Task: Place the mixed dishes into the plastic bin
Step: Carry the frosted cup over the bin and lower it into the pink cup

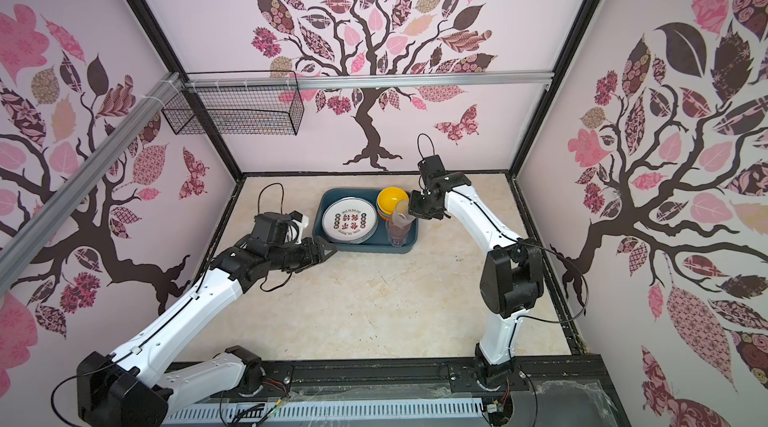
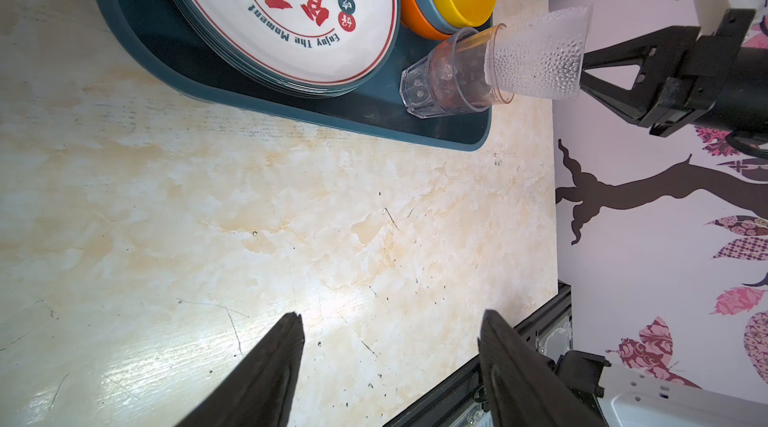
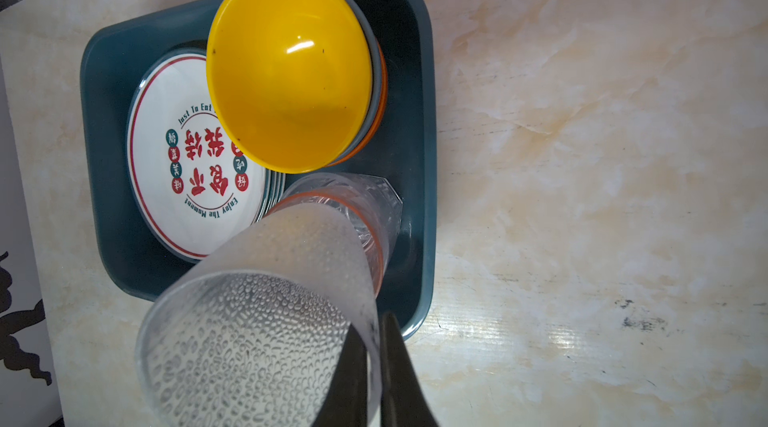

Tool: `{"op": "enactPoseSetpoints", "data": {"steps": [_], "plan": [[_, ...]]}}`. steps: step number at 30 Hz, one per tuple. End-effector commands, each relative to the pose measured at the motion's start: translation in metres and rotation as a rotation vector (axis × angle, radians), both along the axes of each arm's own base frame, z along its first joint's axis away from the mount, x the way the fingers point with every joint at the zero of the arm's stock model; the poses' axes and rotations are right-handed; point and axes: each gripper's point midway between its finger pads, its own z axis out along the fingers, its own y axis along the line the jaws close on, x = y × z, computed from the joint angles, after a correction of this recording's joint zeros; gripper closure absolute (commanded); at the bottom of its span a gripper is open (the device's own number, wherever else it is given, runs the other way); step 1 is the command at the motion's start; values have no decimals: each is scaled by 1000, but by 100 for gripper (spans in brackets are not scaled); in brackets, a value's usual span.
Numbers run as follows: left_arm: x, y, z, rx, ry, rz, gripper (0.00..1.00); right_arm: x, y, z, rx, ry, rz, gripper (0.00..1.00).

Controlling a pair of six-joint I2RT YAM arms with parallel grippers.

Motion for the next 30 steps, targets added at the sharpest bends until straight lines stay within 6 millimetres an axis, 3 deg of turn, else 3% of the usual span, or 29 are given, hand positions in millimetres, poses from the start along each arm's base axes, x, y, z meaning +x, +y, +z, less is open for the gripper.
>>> {"op": "enactPoseSetpoints", "data": {"steps": [1, 27, 30], "plan": [[0, 3, -6, 9, -10, -3, 30, 4, 6, -9, -5, 16, 23, 98], [0, 3, -12, 5, 5, -1, 30, 4, 10, -36, -9, 61, 28, 93], [0, 3, -11, 3, 5, -1, 30, 3, 10, -36, -11, 63, 29, 86]]}}
